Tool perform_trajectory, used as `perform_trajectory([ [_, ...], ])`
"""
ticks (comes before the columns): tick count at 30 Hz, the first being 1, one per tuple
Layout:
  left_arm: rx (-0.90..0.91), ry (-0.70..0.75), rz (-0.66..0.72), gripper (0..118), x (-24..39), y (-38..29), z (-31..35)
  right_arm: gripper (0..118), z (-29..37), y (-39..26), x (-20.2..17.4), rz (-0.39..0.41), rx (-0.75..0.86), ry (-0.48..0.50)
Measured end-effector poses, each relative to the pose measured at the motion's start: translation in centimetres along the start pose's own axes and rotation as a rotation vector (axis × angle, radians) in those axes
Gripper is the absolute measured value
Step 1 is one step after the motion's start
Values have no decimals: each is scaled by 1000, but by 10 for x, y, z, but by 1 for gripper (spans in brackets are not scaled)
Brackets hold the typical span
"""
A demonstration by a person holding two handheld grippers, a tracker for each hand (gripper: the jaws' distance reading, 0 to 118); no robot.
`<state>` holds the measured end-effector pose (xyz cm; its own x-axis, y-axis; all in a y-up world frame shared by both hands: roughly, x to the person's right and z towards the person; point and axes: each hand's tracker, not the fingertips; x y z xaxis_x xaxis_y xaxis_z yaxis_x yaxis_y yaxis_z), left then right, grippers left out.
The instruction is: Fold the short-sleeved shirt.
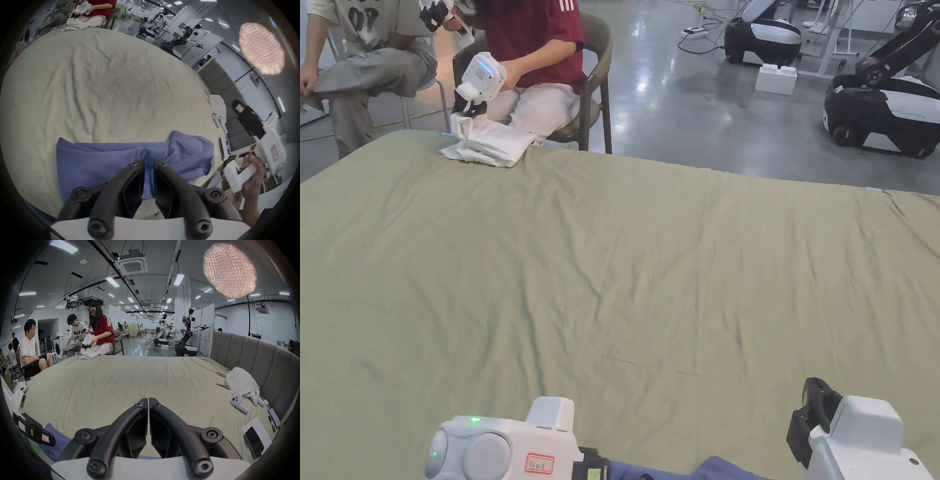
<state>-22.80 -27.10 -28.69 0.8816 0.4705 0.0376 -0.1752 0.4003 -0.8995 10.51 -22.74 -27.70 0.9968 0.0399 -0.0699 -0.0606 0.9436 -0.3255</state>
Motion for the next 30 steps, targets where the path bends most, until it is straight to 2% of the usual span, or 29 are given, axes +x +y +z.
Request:
perform_trajectory([
  [3, -96, 36, -49, 7, 1, -11, -22, 0, 0, -1, 1, 1, -4, -1],
  [8, -200, -75, -58, 7, 15, -31, -59, 0, -2, -5, 4, -1, -19, -6],
  [12, -157, -59, -67, 7, 19, -42, -72, 0, -2, -6, 5, -4, -22, -10],
  [15, -123, -88, -16, 7, 13, -44, -72, 0, -1, -6, 5, -4, -22, -9],
  [25, -106, -133, -102, 9, 19, -56, -61, 0, -3, -8, 2, -9, -24, 4],
  [27, -101, -146, -71, 28, 12, -53, -52, 0, -4, -8, 1, -10, -26, 6],
  [28, -86, -157, -62, 42, 8, -51, -44, 0, -4, -9, 1, -12, -28, 8],
  [29, -67, -170, -57, 64, 4, -49, -35, 0, -4, -9, 1, -13, -29, 11],
  [30, -37, -184, -48, 74, -3, -45, -23, 0, -4, -8, 0, -13, -28, 12],
])
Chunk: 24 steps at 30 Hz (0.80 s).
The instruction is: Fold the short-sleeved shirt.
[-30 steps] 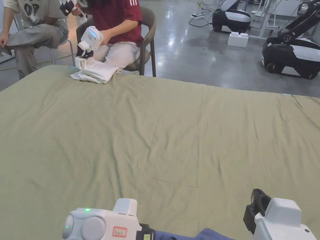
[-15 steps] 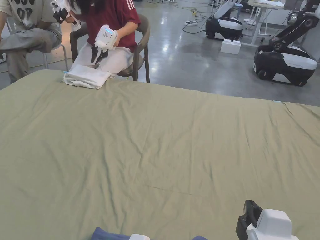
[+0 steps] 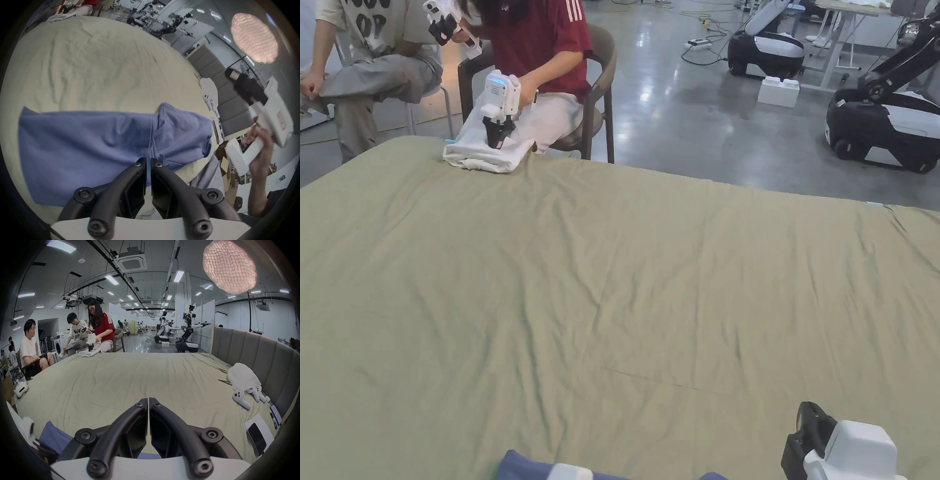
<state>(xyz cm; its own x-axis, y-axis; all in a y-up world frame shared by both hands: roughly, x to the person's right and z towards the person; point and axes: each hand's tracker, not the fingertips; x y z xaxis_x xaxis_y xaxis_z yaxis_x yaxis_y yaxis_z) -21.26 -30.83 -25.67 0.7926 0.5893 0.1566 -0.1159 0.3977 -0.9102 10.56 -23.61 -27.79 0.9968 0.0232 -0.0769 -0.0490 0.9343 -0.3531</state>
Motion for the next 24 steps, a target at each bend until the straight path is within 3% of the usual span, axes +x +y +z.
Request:
perform_trajectory([
  [8, 217, 35, 183, 79, -95, 17, 103, 0, 0, 7, -2, 7, 12, 8],
  [12, 179, -11, 235, 78, -157, 14, 109, 0, 2, 9, -3, 3, 35, 14],
  [16, 126, -143, 275, 76, -177, 3, 86, 0, 9, 13, -5, -1, 84, 7],
  [18, 94, -173, 287, 67, -194, -1, 68, 0, 11, 16, -6, 0, 99, 5],
  [21, 167, -301, 307, 27, -206, 0, 61, 0, 14, 22, -7, 5, 112, 9],
  [24, 132, -376, 374, 11, -219, -4, 46, 0, 15, 24, -7, 7, 119, 7],
])
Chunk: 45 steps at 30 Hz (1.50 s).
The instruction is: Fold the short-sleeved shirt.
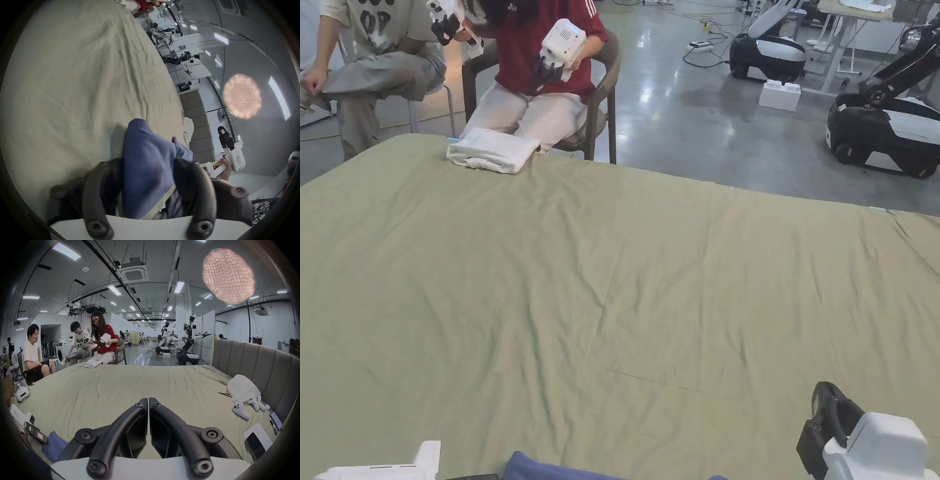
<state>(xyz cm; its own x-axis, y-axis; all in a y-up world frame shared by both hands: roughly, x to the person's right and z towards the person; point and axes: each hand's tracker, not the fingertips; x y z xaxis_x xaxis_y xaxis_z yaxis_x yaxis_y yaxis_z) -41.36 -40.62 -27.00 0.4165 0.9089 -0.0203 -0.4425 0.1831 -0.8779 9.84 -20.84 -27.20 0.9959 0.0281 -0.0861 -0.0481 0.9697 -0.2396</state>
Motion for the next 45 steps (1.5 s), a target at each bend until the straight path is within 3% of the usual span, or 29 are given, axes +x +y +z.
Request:
perform_trajectory([
  [5, -24, 57, -91, 8, 3, -3, -16, 0, -1, -1, -1, -7, -5, -5],
  [12, 45, 21, -147, 7, 39, -10, 10, 0, -5, -1, -3, 4, -2, -11],
  [17, 78, 86, -198, 7, 81, -1, 37, 0, -9, -2, -3, -2, -12, -8],
  [27, 168, 482, -313, 7, 156, 27, 111, 0, -12, -5, -2, -9, -25, 9],
  [33, 139, 501, -366, 7, 208, 11, 83, 0, -14, -8, -3, -23, -34, 18],
  [45, -24, 467, -467, 7, 262, -33, -38, 0, -9, -15, 6, -37, -41, 3],
])
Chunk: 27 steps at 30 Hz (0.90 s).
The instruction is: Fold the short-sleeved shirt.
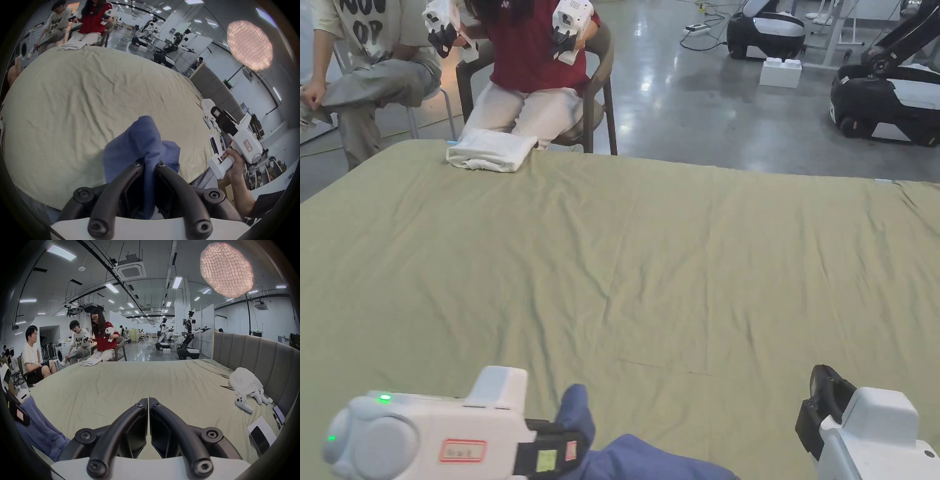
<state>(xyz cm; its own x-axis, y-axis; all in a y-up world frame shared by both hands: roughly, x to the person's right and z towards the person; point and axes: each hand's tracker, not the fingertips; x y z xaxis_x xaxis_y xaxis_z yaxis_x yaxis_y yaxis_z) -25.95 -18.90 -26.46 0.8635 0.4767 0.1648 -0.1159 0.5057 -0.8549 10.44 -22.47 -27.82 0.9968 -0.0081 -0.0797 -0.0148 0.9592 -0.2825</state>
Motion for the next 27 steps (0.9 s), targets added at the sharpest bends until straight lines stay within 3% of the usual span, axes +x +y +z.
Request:
perform_trajectory([
  [13, -114, -56, 38, 8, 53, -24, -120, 0, 6, -5, 15, -6, -18, -38],
  [16, -142, -58, 41, 27, 59, -32, -139, 0, 8, -5, 15, -3, -24, -43],
  [18, -151, -45, 36, 63, 61, -36, -146, 0, 8, -5, 16, -2, -28, -44],
  [20, -142, -45, 59, 71, 59, -36, -148, 0, 8, -6, 17, -3, -30, -46],
  [23, -106, -124, 80, 66, 57, -31, -133, 0, 8, -7, 17, -1, -32, -44],
  [24, -89, -137, 78, 56, 57, -29, -124, 0, 9, -7, 18, 0, -33, -43],
  [26, -47, -142, 59, 21, 55, -24, -106, 0, 9, -7, 18, 3, -34, -43],
  [27, -28, -146, 54, 14, 51, -21, -99, 0, 10, -6, 19, 3, -33, -43],
])
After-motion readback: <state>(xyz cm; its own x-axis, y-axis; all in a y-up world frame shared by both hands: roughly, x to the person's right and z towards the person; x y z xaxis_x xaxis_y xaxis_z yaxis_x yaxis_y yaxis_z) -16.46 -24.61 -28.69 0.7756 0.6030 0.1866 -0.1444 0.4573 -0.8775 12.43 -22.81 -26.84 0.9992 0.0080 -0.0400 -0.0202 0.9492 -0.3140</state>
